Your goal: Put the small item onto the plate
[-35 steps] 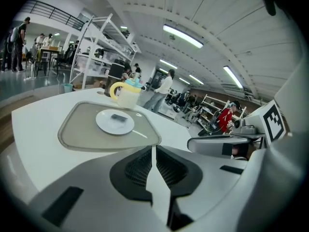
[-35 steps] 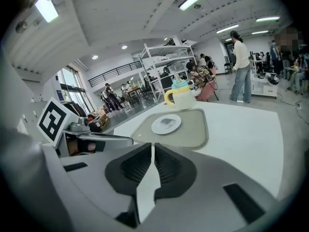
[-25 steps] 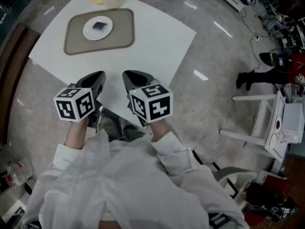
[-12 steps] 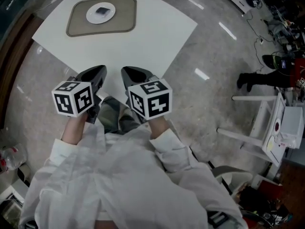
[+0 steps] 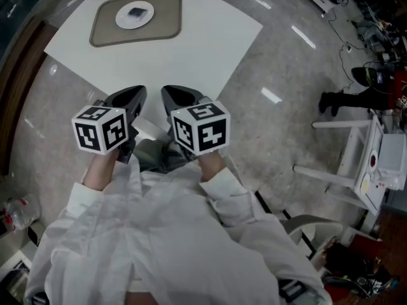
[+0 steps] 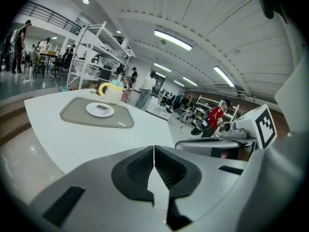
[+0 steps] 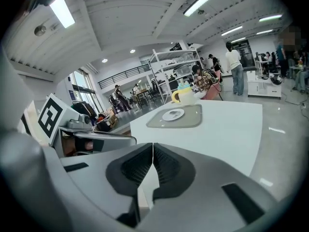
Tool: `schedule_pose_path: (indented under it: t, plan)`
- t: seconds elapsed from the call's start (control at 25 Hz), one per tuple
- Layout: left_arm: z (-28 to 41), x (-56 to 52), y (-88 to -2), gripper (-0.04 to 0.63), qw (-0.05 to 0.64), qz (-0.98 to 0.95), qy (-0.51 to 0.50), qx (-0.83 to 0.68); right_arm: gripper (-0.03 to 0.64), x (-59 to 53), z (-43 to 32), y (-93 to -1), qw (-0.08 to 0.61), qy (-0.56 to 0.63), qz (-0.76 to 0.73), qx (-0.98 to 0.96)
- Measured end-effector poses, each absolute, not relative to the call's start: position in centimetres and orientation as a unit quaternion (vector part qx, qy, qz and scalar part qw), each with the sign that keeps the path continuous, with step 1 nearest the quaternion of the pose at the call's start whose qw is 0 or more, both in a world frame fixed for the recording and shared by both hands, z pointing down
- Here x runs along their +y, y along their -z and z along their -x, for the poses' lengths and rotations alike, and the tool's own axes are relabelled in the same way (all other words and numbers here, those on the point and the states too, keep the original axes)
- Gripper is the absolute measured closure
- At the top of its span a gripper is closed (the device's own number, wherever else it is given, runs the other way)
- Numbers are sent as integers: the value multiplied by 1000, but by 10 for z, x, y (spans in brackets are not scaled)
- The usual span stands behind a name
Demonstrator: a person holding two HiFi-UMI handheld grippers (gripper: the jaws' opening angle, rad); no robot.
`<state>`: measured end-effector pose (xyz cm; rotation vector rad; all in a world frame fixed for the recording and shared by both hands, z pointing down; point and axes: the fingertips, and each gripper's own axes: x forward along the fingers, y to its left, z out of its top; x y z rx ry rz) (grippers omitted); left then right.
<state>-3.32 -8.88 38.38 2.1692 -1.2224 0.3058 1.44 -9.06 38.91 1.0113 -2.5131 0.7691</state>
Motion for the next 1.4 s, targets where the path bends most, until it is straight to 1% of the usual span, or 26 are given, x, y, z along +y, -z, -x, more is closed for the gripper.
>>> schedule_pose_path:
  t: [0.24,1.24,1.4]
  plan:
    - [34,-90,-379,581,307,-834,-127,-440,600,-93,-8,-382,156,-270,-373,-874]
    - [29,-79,-372,583,311,-849,-124,-410,601,-82,2,-384,185,-249,-385,-869]
    - [27,-79,-371,583,302,-852,-128,-408,601,-85,1,-379,182,-238,-393,-870]
